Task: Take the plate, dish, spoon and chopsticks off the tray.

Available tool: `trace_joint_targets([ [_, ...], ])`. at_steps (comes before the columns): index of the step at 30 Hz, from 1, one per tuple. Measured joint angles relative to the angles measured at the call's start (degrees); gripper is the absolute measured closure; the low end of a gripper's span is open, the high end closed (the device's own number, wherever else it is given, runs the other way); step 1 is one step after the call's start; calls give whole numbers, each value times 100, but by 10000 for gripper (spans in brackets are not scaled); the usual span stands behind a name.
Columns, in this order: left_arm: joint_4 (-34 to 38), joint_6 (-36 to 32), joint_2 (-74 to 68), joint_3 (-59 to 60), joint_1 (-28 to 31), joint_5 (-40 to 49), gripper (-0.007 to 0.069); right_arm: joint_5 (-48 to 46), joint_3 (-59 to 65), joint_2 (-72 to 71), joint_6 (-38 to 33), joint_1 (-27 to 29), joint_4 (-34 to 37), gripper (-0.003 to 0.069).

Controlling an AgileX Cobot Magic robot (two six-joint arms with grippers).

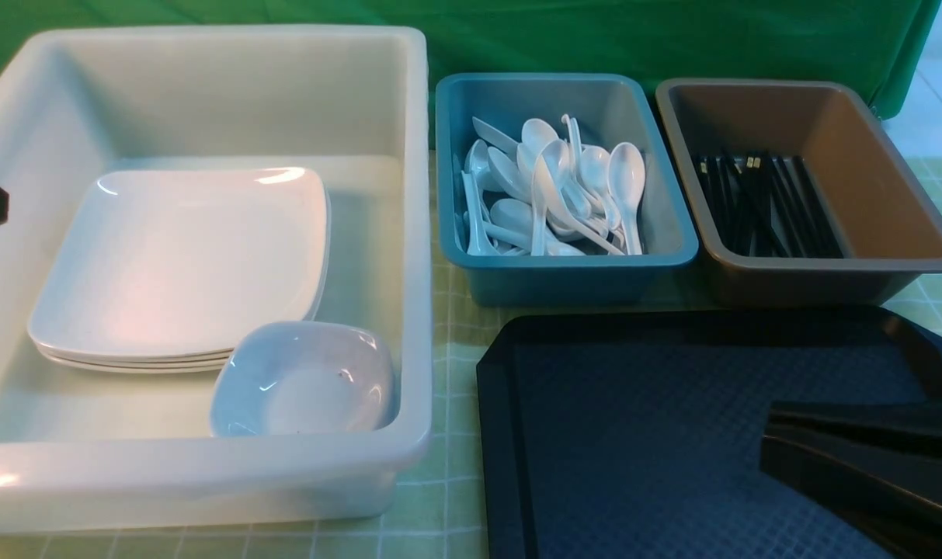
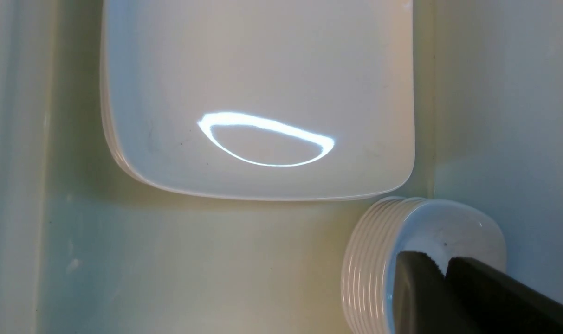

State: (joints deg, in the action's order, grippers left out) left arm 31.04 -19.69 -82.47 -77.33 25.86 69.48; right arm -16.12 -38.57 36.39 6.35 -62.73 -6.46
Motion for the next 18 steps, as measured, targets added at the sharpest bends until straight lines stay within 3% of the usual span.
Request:
trace_joint_targets([
  [4, -36, 0, 0, 0, 0, 0, 636, 0, 0, 0, 0, -5, 0, 625],
  [18, -42, 35, 0, 0, 0, -4, 636, 0, 0, 0, 0, -5, 0, 608],
])
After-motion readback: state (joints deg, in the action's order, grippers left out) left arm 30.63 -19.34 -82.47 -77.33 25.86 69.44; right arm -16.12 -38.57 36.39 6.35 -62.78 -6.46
